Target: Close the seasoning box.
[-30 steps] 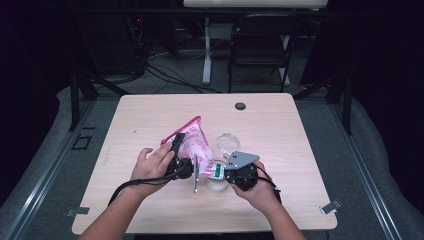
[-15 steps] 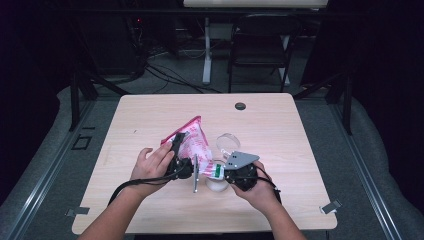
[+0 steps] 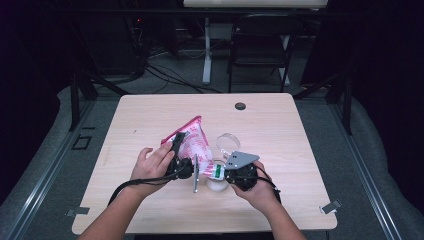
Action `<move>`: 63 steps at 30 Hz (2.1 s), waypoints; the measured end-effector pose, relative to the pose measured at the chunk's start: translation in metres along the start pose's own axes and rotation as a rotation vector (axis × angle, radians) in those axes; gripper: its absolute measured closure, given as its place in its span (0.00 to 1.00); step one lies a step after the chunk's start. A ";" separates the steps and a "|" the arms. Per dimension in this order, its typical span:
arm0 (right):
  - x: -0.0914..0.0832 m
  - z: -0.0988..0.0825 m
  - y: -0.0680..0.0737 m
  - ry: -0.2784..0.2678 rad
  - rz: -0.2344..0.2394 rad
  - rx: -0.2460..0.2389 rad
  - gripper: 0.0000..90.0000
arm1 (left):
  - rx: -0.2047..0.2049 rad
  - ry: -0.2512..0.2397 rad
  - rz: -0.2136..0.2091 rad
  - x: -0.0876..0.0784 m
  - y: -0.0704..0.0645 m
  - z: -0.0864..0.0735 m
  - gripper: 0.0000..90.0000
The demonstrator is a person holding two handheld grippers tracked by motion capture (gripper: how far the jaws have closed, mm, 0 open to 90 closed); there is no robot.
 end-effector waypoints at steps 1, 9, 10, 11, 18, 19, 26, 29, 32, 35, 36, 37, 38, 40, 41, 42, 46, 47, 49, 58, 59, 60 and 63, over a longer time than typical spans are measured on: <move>0.000 0.000 0.000 0.001 0.000 -0.001 1.00 | 0.002 -0.001 0.001 0.000 0.000 0.000 0.73; 0.001 -0.001 0.000 0.003 0.003 0.003 1.00 | 0.012 -0.003 0.007 -0.001 0.001 0.001 0.73; 0.001 -0.001 0.000 0.004 0.001 0.003 1.00 | 0.015 -0.007 0.015 -0.001 0.002 0.001 0.73; 0.001 -0.001 0.000 0.004 0.002 0.003 1.00 | 0.015 -0.007 0.014 -0.001 0.002 0.002 0.73; -0.002 0.000 -0.002 -0.005 -0.004 0.009 1.00 | 0.021 -0.009 0.024 -0.001 0.004 0.004 0.73; -0.002 0.000 -0.003 -0.005 -0.004 0.009 1.00 | 0.020 -0.011 0.025 -0.001 0.004 0.004 0.73; -0.004 0.000 -0.004 -0.004 -0.009 0.006 1.00 | 0.023 -0.013 0.026 -0.002 0.006 0.005 0.73; -0.004 0.000 -0.004 -0.006 -0.011 0.009 1.00 | 0.023 -0.013 0.030 -0.002 0.006 0.006 0.73; -0.004 0.000 -0.004 -0.004 -0.011 0.008 1.00 | 0.026 -0.009 0.030 -0.002 0.006 0.006 0.73; -0.004 0.000 -0.004 -0.004 -0.010 0.006 1.00 | 0.026 -0.008 0.029 -0.002 0.006 0.006 0.73; -0.004 0.000 -0.004 -0.003 -0.010 0.006 1.00 | 0.026 -0.008 0.030 -0.002 0.006 0.006 0.73; -0.004 0.000 -0.004 -0.004 -0.012 0.006 1.00 | 0.026 -0.008 0.029 -0.002 0.007 0.006 0.73; -0.003 0.000 -0.004 -0.004 -0.012 0.006 1.00 | 0.026 -0.007 0.030 -0.002 0.007 0.006 0.73; -0.003 0.000 -0.003 -0.006 -0.011 0.007 1.00 | 0.025 -0.010 0.027 -0.002 0.007 0.006 0.73; -0.003 0.000 -0.003 -0.005 -0.010 0.006 1.00 | 0.025 -0.008 0.029 -0.002 0.007 0.006 0.73; -0.003 0.000 -0.003 -0.003 -0.010 0.005 1.00 | 0.026 -0.010 0.026 -0.002 0.007 0.006 0.73; -0.003 0.000 -0.003 -0.003 -0.010 0.005 1.00 | 0.027 -0.009 0.027 -0.002 0.007 0.006 0.73; -0.003 0.000 -0.003 -0.003 -0.009 0.005 1.00 | 0.027 -0.009 0.027 -0.002 0.007 0.006 0.73; -0.003 0.000 -0.003 -0.004 -0.011 0.006 1.00 | 0.027 -0.009 0.028 -0.002 0.007 0.006 0.73; -0.003 0.000 -0.004 -0.003 -0.013 0.005 1.00 | 0.029 -0.010 0.028 -0.002 0.008 0.006 0.73; -0.003 0.000 -0.004 -0.004 -0.013 0.006 1.00 | 0.031 -0.010 0.030 -0.002 0.008 0.007 0.73; -0.003 0.000 -0.004 -0.002 -0.013 0.005 1.00 | 0.029 -0.010 0.030 -0.002 0.008 0.007 0.73; -0.003 -0.001 -0.004 -0.002 -0.013 0.006 1.00 | 0.030 -0.012 0.029 -0.002 0.008 0.007 0.73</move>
Point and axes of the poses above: each handheld gripper's, and its own axes: x roughly forward along the jaws, z roughly out of its top, y roughly to its left, the point moved 3 cm from there along x, roughly forward along the jaws, and after that the axes turned 3 degrees about x, right-handed, at the moved point
